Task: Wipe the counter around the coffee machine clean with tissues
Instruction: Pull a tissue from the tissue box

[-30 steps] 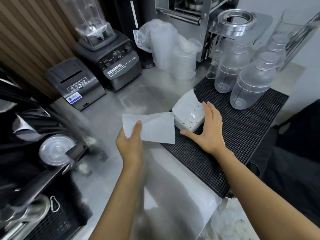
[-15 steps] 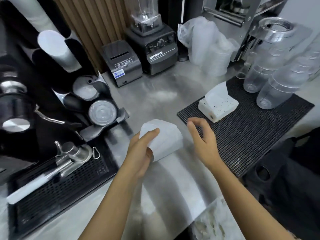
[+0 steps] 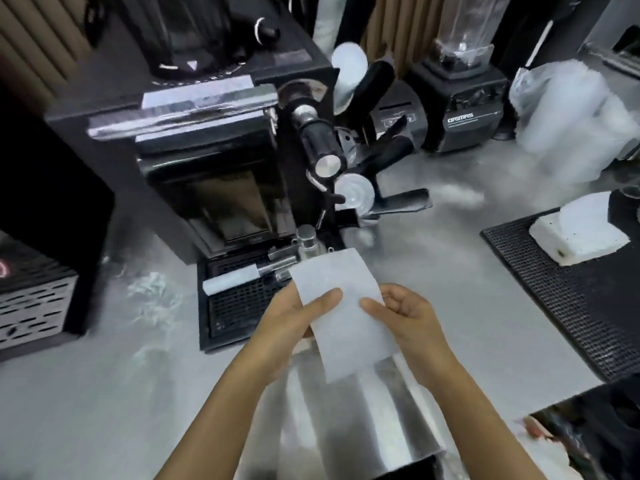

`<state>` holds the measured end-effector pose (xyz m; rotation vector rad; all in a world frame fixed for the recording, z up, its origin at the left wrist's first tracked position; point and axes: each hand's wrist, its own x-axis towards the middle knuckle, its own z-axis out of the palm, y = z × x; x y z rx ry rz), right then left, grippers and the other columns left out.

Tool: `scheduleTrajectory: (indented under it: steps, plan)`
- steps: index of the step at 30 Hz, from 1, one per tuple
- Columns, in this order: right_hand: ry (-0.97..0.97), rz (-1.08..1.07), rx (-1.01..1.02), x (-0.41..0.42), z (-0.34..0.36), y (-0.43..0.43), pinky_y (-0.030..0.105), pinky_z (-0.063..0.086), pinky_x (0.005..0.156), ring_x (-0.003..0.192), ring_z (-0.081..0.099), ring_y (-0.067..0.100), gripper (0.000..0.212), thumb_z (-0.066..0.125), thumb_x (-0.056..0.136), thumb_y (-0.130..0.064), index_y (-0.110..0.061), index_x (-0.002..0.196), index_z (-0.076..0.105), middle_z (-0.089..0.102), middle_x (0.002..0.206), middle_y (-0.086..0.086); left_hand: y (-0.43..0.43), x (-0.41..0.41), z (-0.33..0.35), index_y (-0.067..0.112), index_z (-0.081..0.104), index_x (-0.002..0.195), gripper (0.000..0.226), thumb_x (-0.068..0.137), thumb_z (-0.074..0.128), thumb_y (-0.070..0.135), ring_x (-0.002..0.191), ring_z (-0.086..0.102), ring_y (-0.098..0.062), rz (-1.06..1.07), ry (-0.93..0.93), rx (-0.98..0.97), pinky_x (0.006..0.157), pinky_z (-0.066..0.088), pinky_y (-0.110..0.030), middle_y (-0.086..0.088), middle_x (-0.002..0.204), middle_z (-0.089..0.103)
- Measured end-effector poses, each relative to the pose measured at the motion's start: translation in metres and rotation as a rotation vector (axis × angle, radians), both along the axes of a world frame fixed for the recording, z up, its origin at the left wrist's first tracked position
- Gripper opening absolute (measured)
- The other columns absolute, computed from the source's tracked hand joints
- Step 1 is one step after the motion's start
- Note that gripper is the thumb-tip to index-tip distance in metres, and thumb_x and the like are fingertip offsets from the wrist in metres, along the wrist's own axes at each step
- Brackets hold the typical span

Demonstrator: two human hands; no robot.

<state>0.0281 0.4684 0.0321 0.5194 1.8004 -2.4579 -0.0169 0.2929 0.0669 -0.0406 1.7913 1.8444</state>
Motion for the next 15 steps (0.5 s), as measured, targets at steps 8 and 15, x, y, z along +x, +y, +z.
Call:
scheduleTrajectory:
  steps: [8,15]
  plan:
    - [-0.001,0.139,0.06,-0.011,-0.007,-0.1,0.028,0.053,0.066,0.081,0.067,0.02,0.015,0.057,0.092,0.001,-0.001,0.102,0.067,0.072,0.094,0.016,-0.111,0.018,-0.014,0.007,0.072,0.098,0.024,0.081,0.065,-0.009,0.09,0.07,-0.016,0.163,0.089,-0.04,0.072,0.055,-0.023,-0.005,0.099,0.074]
    - [-0.07,0.336,0.07,-0.022,-0.005,-0.166,0.018,0.044,0.047,0.061,0.063,0.009,0.029,0.043,0.09,0.015,0.009,0.083,0.07,0.07,0.074,0.004,-0.192,0.023,-0.014,0.007,0.076,0.086,0.031,0.086,0.047,-0.003,0.085,0.066,-0.022,0.269,0.065,-0.097,0.071,0.052,-0.024,-0.009,0.095,0.073]
